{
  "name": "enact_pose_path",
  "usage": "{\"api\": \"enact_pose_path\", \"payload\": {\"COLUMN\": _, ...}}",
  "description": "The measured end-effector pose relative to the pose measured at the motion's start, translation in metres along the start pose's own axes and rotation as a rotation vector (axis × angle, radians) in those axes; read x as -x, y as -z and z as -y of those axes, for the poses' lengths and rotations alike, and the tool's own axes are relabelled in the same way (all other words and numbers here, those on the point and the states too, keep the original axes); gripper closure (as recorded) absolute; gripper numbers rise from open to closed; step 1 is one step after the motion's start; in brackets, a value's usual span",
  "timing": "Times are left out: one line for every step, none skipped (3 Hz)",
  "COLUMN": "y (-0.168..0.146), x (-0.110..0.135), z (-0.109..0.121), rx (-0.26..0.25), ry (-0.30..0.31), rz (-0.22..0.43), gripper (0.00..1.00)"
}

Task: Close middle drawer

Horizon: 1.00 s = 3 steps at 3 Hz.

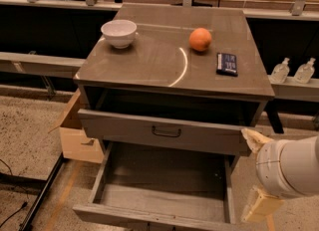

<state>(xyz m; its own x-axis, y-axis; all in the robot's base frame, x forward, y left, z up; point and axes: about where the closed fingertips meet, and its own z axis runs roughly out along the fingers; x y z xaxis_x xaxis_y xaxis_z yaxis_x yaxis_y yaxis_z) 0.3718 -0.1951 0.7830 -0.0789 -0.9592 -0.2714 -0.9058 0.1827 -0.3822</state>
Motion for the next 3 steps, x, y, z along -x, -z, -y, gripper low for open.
{"api": "enact_pose_path", "payload": {"y": -0.018, "x": -0.006, "z": -0.017, "rx": -0.021, "ry": -0.028, "rz": -0.005, "gripper": 0.0}}
{"api": "enact_pose_path", "payload": {"y": -0.066, "x": -0.015, "z": -0.065, "rx": -0.005, "ry": -0.08, "rz": 0.04, "gripper": 0.0}}
{"api": "enact_pose_path", "payload": {"y": -0.114, "x": -0.015, "z": -0.109, "rx": 0.012, "ry": -0.098, "rz": 0.123, "gripper": 0.0}}
